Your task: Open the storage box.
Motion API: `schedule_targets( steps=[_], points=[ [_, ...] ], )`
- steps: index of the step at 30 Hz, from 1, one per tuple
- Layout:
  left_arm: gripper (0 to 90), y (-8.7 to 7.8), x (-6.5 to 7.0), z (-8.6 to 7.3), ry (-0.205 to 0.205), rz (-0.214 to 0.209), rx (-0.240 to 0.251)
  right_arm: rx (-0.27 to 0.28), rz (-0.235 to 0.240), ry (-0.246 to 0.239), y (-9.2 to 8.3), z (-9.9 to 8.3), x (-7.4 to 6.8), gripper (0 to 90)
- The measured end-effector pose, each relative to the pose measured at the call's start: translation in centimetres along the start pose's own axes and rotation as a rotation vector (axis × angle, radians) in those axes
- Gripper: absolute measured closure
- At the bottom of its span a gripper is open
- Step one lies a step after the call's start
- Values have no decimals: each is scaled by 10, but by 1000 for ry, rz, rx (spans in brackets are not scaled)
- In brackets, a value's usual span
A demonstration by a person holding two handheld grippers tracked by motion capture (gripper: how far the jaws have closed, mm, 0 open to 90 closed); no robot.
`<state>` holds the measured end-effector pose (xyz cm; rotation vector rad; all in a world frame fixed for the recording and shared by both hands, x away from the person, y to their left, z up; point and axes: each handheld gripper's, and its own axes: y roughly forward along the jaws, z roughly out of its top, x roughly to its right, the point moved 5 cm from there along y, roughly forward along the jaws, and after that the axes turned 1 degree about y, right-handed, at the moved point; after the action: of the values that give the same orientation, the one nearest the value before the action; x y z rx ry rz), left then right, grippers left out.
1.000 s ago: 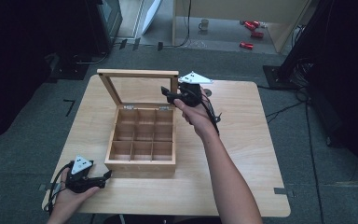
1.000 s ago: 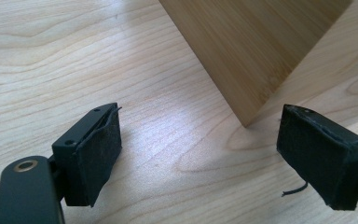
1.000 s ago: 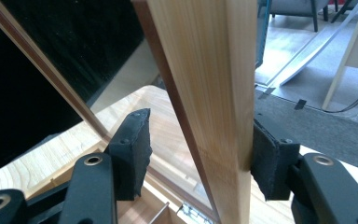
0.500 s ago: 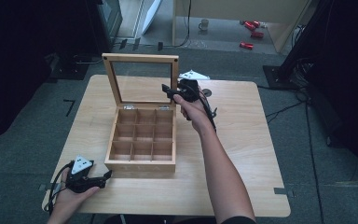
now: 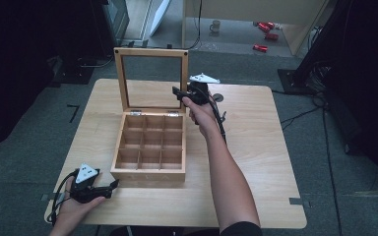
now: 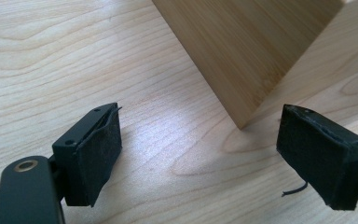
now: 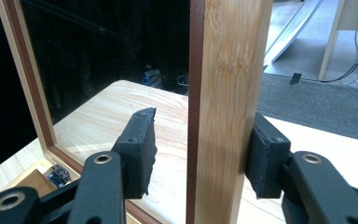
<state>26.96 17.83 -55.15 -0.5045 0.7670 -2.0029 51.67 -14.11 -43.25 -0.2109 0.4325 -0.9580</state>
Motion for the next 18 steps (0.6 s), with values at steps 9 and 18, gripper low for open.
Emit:
schedule_targets(
  steps=[9, 18],
  points=[
    [145, 0, 0, 0, 1, 2, -1, -1, -56, 24, -1, 0, -4, 489],
    [145, 0, 1, 0, 5, 4, -3, -17, -87, 38, -18, 1, -7, 342]
  ],
)
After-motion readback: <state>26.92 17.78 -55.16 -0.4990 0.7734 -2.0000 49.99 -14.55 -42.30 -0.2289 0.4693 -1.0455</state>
